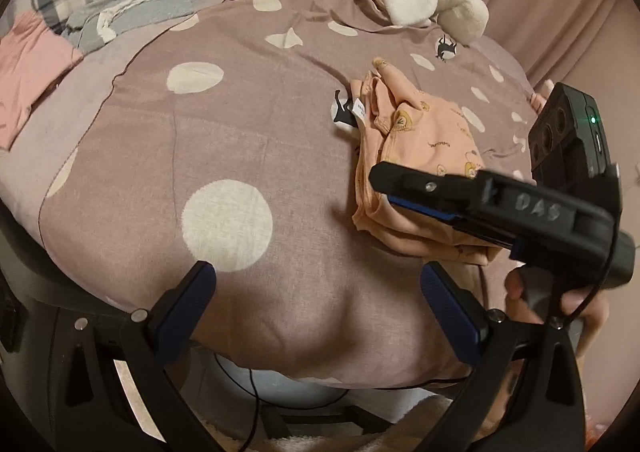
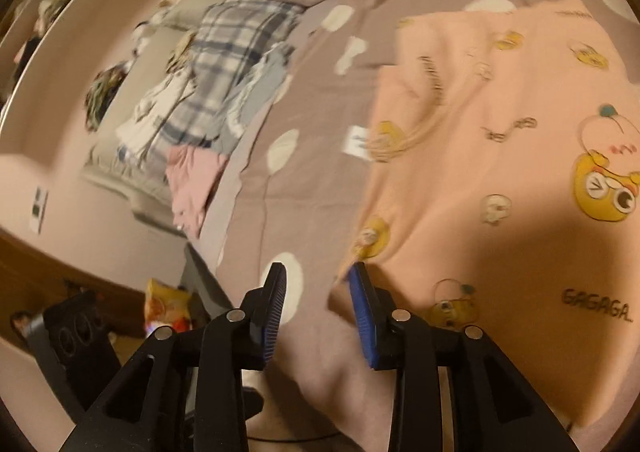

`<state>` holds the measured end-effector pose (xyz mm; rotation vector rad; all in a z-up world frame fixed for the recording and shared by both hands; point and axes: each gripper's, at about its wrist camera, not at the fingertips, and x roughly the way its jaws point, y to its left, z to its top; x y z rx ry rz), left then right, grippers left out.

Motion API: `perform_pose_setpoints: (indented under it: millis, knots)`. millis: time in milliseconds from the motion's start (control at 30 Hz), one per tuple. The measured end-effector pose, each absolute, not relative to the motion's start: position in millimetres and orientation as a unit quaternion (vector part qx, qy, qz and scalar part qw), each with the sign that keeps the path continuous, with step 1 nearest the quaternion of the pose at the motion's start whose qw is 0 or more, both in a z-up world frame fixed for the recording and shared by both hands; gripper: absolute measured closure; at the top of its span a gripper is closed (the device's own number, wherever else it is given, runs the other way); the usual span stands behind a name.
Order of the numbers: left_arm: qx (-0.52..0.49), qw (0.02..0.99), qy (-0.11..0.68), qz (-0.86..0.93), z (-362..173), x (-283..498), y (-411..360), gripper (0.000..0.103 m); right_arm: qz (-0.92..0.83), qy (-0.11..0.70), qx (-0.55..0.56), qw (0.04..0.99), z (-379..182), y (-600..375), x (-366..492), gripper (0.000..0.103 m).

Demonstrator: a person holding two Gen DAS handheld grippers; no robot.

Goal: Fold small clothes

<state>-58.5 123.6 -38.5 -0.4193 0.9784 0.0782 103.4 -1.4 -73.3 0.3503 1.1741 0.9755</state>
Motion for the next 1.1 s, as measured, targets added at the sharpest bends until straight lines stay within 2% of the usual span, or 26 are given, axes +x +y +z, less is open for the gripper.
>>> perform_pose_setpoints:
  millis: [100, 167, 233, 300, 500, 667, 800, 933, 1100]
  knots:
    - [-0.202, 0.86, 0.467, 0.038, -37.4, -63.6, 125.7, 0.001, 0.423, 0.525, 0.124, 0.728, -67.1, 4.0, 95.8, 0.067]
    - [-0.196, 0.861, 0.467, 0.044, -37.9, -65.5, 126.6, 0.001, 0.425, 0.527, 0.136, 0.723, -64.7, 0.2, 94.8, 0.059]
    - [-0.198, 0.86, 0.468, 0.045, -39.3, -66.3, 127.4, 0.001, 0.426, 0.521, 0.154, 0.723, -61.8, -6.7, 96.9, 0.038]
    - [-0.203, 0.857, 0.471, 0.04, -40.1, -67.2, 127.8, 0.001, 0.406, 0.508, 0.173, 0.74, -57.3, -16.0, 107.8, 0.031]
    - [-0.187, 0.864, 0.466, 0.044, -36.0, -75.2, 130.6, 0.001, 0.327, 0.521, 0.235, 0.752, -58.1, -33.4, 166.8, 0.028]
    - [-0.206, 0.859, 0.463, 0.063, -38.3, -78.4, 145.7, 0.001, 0.34, 0.553, 0.251, 0.718, -81.1, -1.0, 191.9, 0.027]
    - [-0.212, 0.854, 0.47, 0.071, -44.3, -77.2, 152.2, 0.001, 0.335, 0.533, 0.185, 0.755, -72.6, 28.3, 177.3, 0.01]
    - [-0.209, 0.852, 0.475, 0.068, -48.6, -75.1, 153.5, 0.001, 0.335, 0.526, 0.187, 0.759, -66.6, 28.5, 175.7, 0.009]
    - [-0.216, 0.847, 0.48, 0.068, -52.2, -71.2, 155.4, 0.001, 0.419, 0.543, 0.238, 0.688, -64.2, 37.0, 180.3, 0.009]
